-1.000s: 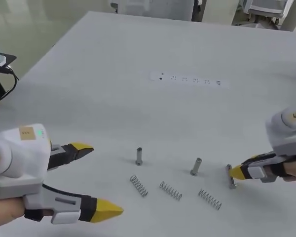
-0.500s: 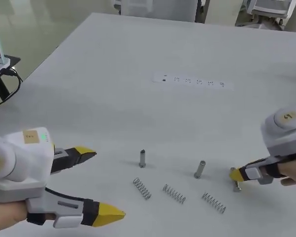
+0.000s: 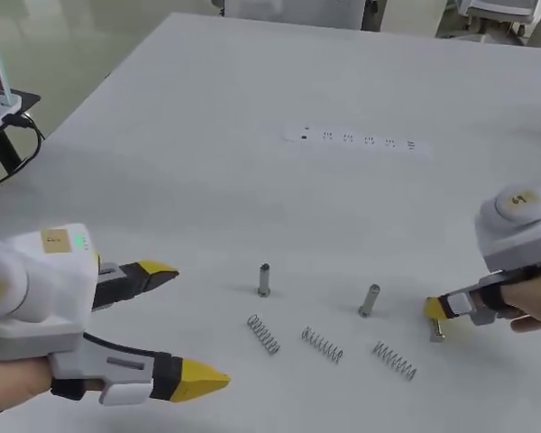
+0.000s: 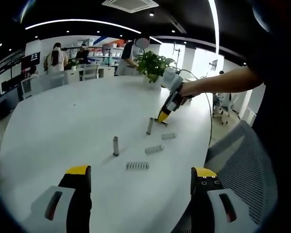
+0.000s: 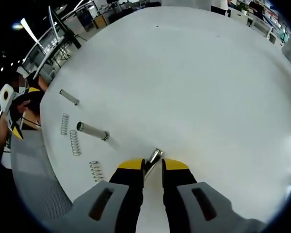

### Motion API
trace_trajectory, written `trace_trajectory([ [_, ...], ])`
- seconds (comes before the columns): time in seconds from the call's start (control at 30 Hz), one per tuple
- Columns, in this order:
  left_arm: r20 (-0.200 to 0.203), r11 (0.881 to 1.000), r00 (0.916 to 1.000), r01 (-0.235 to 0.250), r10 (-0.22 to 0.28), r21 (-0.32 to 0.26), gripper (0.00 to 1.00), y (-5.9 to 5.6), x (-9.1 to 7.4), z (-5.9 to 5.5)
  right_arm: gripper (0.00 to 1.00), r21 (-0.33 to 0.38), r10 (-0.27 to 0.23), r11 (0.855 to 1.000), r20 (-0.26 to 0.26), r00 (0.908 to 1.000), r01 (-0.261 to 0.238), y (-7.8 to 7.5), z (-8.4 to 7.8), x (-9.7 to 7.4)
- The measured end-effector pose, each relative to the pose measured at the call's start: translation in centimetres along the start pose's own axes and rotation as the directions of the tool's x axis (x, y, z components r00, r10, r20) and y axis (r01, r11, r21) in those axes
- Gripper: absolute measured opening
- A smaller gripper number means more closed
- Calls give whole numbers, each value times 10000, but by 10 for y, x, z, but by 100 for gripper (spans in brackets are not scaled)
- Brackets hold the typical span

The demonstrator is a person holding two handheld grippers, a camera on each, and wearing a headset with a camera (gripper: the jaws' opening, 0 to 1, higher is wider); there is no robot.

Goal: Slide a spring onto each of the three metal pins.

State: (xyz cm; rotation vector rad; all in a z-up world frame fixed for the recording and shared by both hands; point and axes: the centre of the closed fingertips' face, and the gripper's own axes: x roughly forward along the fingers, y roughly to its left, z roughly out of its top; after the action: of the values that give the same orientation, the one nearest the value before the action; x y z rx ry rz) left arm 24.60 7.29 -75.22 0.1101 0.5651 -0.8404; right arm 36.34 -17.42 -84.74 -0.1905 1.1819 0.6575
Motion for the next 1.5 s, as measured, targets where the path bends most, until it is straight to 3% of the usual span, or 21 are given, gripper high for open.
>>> trace_trajectory([
  [0.17,-38,10000,10000,31,-31,9,81,-1,1,-1,10,-493,-338,9982,-199,9992,328,-1,-3,-2],
  [0.67,-98,10000,9999,57,-57,-8,79,-4,3,-5,5,-670,-606,9960,-257,9978,588,-6,-7,-1],
  [1.13,-91,10000,9999,77,-77,-23,78,-4,4,-5,5,-759,-596,9953,115,9982,603,-10,-9,-4],
  [1.5,-43,9999,9999,149,-149,67,76,-8,5,-1,5,-727,-660,9948,802,9946,719,-14,-7,-14],
])
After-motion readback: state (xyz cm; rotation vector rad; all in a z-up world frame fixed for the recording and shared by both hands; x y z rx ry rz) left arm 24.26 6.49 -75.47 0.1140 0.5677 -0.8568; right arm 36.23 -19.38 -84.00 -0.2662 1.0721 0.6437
